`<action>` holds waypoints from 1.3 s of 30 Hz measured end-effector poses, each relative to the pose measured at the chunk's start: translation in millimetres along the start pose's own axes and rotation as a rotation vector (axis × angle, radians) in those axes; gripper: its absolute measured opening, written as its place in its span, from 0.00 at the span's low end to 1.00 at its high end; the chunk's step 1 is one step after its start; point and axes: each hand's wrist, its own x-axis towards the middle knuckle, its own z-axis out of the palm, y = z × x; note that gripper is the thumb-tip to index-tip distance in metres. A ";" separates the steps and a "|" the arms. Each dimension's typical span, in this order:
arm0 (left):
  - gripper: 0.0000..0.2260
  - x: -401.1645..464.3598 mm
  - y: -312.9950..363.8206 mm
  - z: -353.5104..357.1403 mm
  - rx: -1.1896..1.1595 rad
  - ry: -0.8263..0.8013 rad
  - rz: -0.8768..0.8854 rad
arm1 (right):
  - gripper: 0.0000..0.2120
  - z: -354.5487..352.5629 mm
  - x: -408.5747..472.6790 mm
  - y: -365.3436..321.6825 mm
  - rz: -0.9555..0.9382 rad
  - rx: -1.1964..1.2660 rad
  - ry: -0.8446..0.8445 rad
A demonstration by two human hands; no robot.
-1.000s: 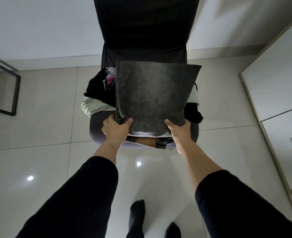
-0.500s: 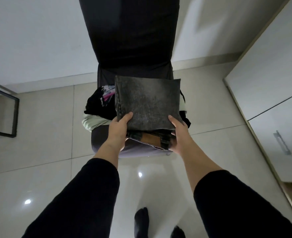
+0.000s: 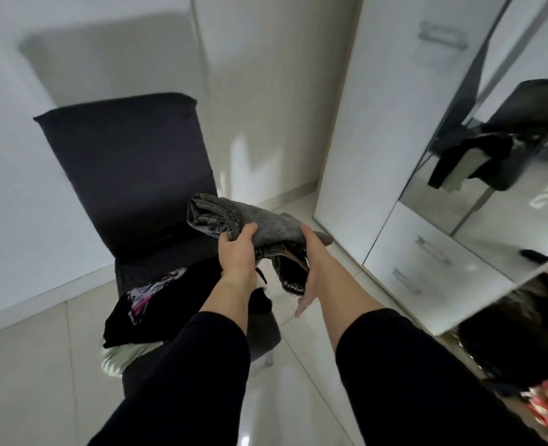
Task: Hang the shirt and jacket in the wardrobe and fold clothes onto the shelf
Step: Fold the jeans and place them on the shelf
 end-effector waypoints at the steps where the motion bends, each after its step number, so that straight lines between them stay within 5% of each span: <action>1: 0.16 -8.7 2.9 19.1 0.005 -0.039 -0.003 | 0.40 -13.4 -15.0 -12.4 -0.032 0.040 0.032; 8: 0.13 -84.3 -9.4 158.0 0.057 -0.346 -0.015 | 0.36 -122.7 -77.3 -81.8 -0.041 0.184 0.094; 16: 0.11 -192.1 -67.2 265.1 0.267 -0.753 -0.069 | 0.25 -316.4 -33.3 -148.8 -0.309 0.418 0.556; 20: 0.15 -232.9 -90.4 301.3 0.305 -0.866 -0.121 | 0.19 -352.0 -107.4 -143.0 -0.567 0.634 0.728; 26: 0.34 -257.4 -115.4 343.2 0.321 -1.045 -0.561 | 0.22 -397.6 -159.2 -152.4 -0.735 0.763 0.839; 30: 0.45 -245.1 -133.3 372.9 0.366 -0.946 -0.868 | 0.16 -436.9 -165.3 -157.0 -0.713 0.800 0.927; 35: 0.42 -200.6 -167.2 413.1 0.402 -0.964 -0.969 | 0.28 -493.8 -170.2 -162.2 -0.711 0.744 0.908; 39: 0.25 -189.6 -192.2 453.3 0.428 -1.121 -0.996 | 0.28 -524.3 -163.9 -150.3 -0.761 0.682 0.920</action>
